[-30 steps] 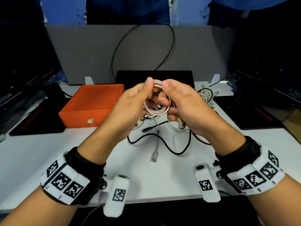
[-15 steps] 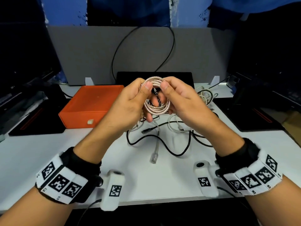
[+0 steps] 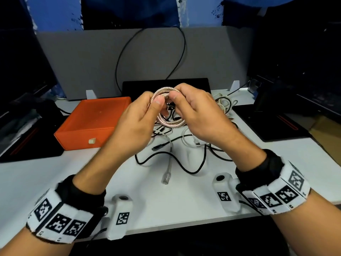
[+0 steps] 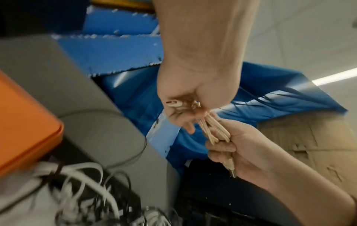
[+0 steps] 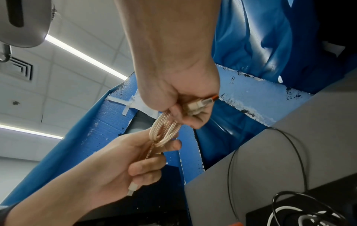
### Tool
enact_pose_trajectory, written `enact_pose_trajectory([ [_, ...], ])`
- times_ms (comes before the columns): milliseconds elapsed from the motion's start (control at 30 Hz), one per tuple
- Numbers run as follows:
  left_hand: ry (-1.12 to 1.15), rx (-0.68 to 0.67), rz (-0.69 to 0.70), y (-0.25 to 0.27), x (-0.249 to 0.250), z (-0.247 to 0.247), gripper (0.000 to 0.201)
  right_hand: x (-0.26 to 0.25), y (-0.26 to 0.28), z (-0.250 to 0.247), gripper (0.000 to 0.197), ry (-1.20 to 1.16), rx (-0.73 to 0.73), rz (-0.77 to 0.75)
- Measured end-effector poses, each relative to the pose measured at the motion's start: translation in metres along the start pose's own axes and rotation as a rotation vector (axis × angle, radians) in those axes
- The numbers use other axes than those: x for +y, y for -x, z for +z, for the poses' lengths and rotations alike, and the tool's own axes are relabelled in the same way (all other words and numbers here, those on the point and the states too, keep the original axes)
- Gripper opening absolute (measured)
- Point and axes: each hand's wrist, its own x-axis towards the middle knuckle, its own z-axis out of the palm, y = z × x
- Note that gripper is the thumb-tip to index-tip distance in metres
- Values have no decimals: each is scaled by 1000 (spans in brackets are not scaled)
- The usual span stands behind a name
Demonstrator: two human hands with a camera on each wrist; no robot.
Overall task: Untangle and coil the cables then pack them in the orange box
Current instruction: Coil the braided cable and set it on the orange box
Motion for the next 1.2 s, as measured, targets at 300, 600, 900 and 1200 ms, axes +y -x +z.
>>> enact_pose_trajectory([
  [300, -290, 31, 80, 1, 2, -16, 26, -2, 1, 5, 21, -189, -88, 33],
  [600, -117, 61, 111, -1, -4, -6, 25, -2, 0, -3, 39, -175, -200, 112],
  [900, -105, -27, 32, -7, -8, -22, 46, -5, 0, -2, 35, -1101, -275, 396],
  [1200, 168, -45, -265, -14, -6, -40, 30, -2, 2, 5, 37, -291, -87, 233],
])
